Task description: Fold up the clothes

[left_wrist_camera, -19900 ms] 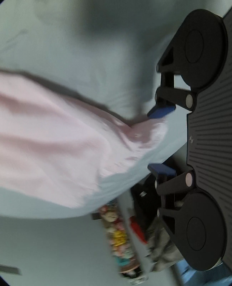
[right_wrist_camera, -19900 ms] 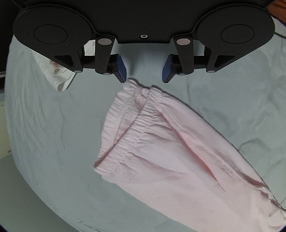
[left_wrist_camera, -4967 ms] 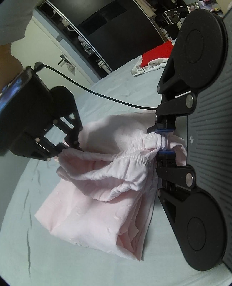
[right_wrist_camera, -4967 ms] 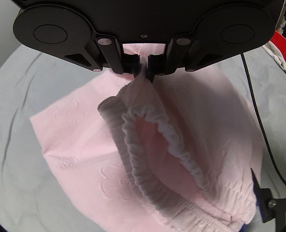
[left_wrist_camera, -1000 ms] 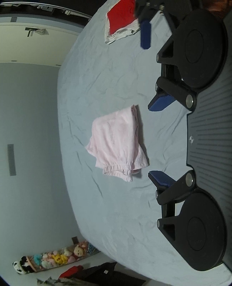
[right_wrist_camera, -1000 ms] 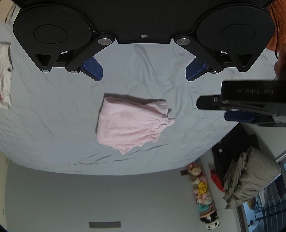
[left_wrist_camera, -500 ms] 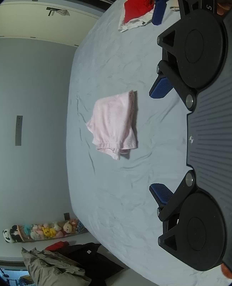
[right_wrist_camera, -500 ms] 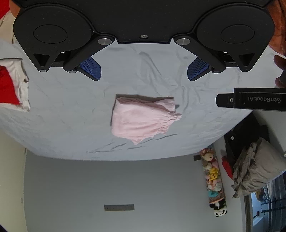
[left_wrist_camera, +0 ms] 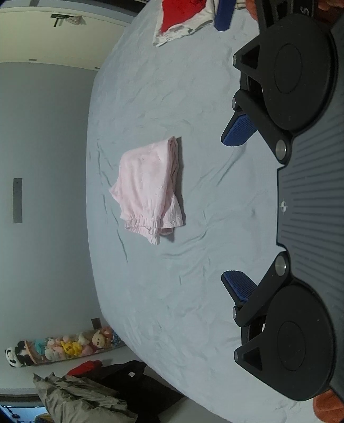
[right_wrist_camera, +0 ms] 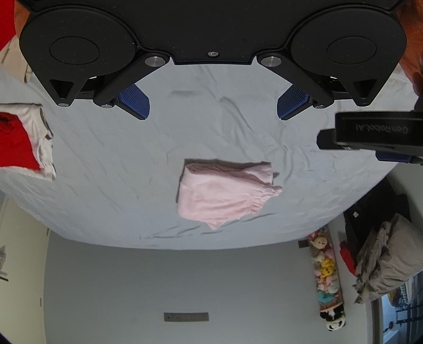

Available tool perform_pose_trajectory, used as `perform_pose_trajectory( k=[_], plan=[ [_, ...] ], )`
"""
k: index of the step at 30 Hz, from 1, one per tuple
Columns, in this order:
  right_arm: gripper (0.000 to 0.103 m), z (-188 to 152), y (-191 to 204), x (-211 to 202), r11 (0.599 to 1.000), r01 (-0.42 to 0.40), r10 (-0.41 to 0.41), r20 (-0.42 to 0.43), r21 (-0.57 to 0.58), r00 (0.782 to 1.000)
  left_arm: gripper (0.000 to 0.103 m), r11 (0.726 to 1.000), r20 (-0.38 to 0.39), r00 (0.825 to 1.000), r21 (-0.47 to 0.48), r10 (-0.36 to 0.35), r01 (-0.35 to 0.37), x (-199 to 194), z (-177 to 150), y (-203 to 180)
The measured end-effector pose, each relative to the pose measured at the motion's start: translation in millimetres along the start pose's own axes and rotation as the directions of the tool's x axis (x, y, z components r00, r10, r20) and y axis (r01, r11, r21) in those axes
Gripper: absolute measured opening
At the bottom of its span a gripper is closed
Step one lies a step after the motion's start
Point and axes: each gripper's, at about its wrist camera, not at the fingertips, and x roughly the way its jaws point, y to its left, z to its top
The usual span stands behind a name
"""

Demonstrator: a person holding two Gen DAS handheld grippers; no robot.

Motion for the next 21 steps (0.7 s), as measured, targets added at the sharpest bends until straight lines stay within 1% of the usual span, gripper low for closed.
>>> perform_pose_trajectory(
  k=[5,9,12,18,21],
  plan=[
    [0.102,-3.5,0.2,-2.4,1.000,0.006,-0.006,-0.005,0.001,1.000,0.102,1.000,0.003,1.000,-0.021,-0.007,0.007,-2.7,-0.9,1.7],
    [0.102,-4.2,-2.1,-7.0,0.999,0.048,-0.049,0.014,0.022,0.999,0.102,0.998,-0.002,0.999,-0.057,-0.042,0.041,-2.9,-0.3,5.0],
    [0.102,-3.8,-3.9,-8.8,0.998,0.055,-0.056,0.019,0.025,0.998,0.102,0.996,0.000,0.998,-0.063,-0.062,0.062,-3.9,-2.0,4.6],
    [0.102,-4.3,3.4,-10.0,0.997,0.079,-0.079,0.047,-0.013,0.996,0.102,0.999,-0.014,0.999,-0.032,-0.029,0.028,-6.6,-4.2,-2.8],
    [0.102,-4.3,5.3,-9.8,0.997,0.079,-0.078,0.048,-0.018,0.996,0.102,0.998,-0.022,0.999,-0.047,-0.035,0.034,-7.0,-4.0,-0.9]
  ],
)
